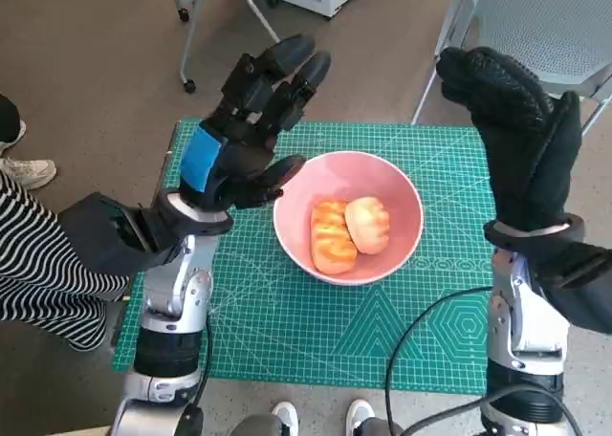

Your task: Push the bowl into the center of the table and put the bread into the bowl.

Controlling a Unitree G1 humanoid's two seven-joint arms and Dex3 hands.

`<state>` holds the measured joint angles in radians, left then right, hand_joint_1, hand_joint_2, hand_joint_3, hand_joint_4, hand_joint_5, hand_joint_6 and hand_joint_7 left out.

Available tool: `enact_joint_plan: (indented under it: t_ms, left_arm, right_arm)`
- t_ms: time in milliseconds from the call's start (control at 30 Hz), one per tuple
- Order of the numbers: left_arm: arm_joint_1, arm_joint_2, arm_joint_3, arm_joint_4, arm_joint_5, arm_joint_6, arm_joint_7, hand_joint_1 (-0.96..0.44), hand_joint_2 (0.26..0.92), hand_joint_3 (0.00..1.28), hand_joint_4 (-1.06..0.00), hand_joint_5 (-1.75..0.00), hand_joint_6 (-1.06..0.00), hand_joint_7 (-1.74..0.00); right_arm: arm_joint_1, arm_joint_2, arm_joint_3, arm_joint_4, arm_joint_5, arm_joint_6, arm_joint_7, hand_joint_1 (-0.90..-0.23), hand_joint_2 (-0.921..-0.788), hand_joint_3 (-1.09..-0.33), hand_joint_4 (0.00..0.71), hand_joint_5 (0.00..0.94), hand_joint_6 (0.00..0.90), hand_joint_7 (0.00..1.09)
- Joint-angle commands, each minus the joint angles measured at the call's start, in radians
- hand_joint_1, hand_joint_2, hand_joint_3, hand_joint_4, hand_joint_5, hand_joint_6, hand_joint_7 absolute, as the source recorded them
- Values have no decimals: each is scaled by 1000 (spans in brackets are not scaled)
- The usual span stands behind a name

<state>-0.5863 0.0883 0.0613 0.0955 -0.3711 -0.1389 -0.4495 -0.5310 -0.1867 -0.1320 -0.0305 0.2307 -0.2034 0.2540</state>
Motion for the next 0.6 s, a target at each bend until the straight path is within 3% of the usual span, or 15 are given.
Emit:
enact_joint_plan:
  t_ms: [33, 600]
  left_arm:
    - [12, -3, 9, -20, -18, 9, -3, -609, 836, 416, -134, -18, 1, -643]
    - [15, 1, 13, -18, -18, 0, -13, -603, 816, 445, -131, -24, 1, -646]
  right_arm:
    - [24, -6, -2, 16, -7, 1, 2, -722, -921, -648, 211, 3, 74, 585]
    - [22, -4, 1, 22, -12, -1, -1, -714, -921, -652, 210, 1, 73, 587]
